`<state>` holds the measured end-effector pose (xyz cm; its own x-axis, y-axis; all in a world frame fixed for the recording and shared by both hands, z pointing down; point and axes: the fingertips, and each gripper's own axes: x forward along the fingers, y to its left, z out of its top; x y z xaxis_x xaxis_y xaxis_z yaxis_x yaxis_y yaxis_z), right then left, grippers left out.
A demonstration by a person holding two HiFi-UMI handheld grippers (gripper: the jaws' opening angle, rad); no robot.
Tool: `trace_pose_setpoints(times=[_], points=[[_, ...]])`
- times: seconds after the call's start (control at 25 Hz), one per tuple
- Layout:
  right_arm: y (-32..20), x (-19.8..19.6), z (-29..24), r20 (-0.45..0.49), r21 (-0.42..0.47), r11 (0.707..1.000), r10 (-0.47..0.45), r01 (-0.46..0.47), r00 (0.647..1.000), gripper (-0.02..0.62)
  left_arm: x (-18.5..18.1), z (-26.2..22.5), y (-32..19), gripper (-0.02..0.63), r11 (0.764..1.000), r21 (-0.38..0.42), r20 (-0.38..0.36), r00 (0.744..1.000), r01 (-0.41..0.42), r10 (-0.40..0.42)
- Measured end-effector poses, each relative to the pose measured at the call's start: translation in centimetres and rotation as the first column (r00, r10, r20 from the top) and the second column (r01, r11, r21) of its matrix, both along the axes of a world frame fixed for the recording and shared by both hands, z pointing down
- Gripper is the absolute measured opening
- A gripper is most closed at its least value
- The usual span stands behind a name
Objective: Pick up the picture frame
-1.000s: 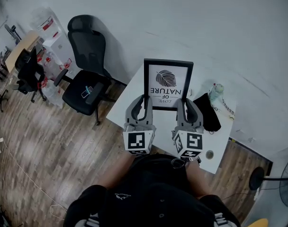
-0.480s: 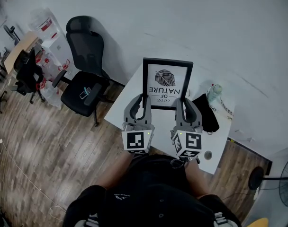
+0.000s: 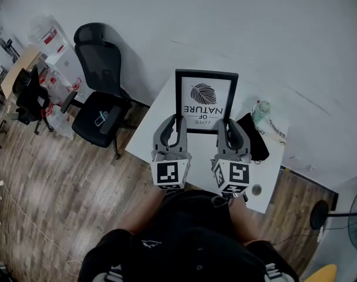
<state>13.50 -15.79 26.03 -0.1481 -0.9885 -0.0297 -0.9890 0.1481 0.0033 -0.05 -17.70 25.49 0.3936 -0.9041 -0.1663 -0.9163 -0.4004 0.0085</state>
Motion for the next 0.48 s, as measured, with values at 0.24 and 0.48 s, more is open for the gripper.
trace_pose_setpoints(times=[0.24,0.48], points=[[-0.25,0.4,0.04,-0.005,0.001,1.0,0.005,-0.005,1.0,0.067,0.33,0.7,-0.32,0.072,1.0,-0.01,0.007,1.0,-0.002,0.002],[-0.65,0.09,0.24,-0.002,-0.005,1.0,0.002,-0.002,1.0,0.067,0.02,0.86,-0.74,0.072,1.0,-0.017,0.008,1.0,0.0,0.0]])
